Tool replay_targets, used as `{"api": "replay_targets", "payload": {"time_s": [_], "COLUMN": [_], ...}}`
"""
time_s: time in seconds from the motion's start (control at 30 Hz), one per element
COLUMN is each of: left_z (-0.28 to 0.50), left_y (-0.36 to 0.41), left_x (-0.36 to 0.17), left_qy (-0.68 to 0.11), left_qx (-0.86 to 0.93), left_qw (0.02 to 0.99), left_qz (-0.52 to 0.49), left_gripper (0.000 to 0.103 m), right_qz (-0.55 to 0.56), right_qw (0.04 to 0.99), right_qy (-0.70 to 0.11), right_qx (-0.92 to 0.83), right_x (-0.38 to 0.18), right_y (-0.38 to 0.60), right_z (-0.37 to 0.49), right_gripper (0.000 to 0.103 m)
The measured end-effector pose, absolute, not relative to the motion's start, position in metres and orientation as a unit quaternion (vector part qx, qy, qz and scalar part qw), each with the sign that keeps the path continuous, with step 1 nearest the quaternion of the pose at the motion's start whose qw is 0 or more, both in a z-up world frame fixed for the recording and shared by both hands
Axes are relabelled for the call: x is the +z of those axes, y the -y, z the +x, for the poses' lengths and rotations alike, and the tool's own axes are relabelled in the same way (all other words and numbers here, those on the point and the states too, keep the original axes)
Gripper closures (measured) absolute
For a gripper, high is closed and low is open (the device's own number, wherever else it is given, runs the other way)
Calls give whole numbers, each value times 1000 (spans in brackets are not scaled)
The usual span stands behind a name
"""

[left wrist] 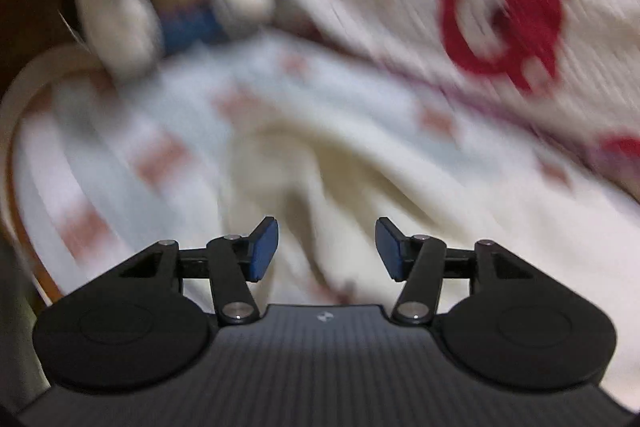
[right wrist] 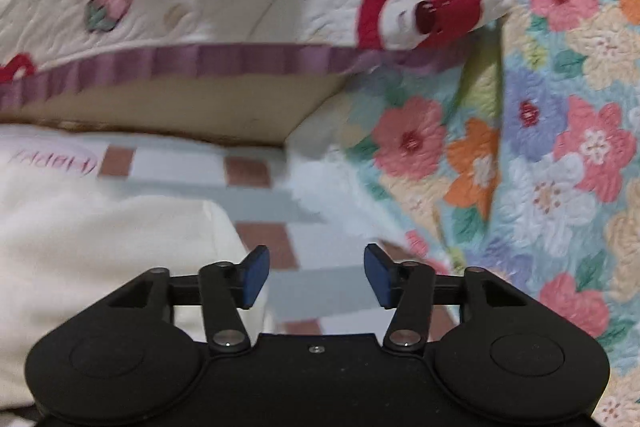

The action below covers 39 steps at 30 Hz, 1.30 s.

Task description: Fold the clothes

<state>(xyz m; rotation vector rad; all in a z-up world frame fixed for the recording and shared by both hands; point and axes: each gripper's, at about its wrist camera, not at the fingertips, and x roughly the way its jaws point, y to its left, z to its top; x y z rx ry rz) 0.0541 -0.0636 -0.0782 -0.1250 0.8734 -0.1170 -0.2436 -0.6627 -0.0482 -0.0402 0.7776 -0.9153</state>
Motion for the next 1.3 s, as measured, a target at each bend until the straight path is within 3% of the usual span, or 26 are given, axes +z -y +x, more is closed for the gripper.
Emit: {"api": "replay_targets", "payload": {"time_s": [0.17,0.3,0.47,0.63,0.83,1.0,1.1,1.2,1.3], "left_z": [19,15,17,35,22,-4,-29,-72,-110], "left_y": [102,120,116,110,140,121,119,116,116], "left_x": [-106,-122,-131,-139,-125,-85,-85,-72,-59], "left_qy": [-470,-478,-480,-481,-442,-383,-436,-430,-438], "left_qx": [-152,-229,-282,-286,-260,-286,-254,-249,-262], "left_qw": [865,844,830,822,858,877,862,866,856], "left_qz": [-86,-81,-14,-107,13,-56,-53,-54,-78], "left_gripper": [49,49,45,43,44,42,42,42,41], "right_qz": [18,48,66,66,65,108,193,289,292], "right_qw": [866,896,916,913,906,920,904,895,898], "right_qy": [-345,-329,-343,-372,-406,-348,-333,-290,-292], "right_qx": [-363,-295,-199,-153,-99,-142,-187,-176,-154], "right_x": [-56,-67,-78,-66,-52,-60,-76,-80,-78], "right_y": [642,625,597,557,508,490,490,491,487], "right_z": [-214,-167,-98,-135,-185,-311,-368,-399,-395], "right_gripper": [37,37,37,37,37,32,29,29,29]}}
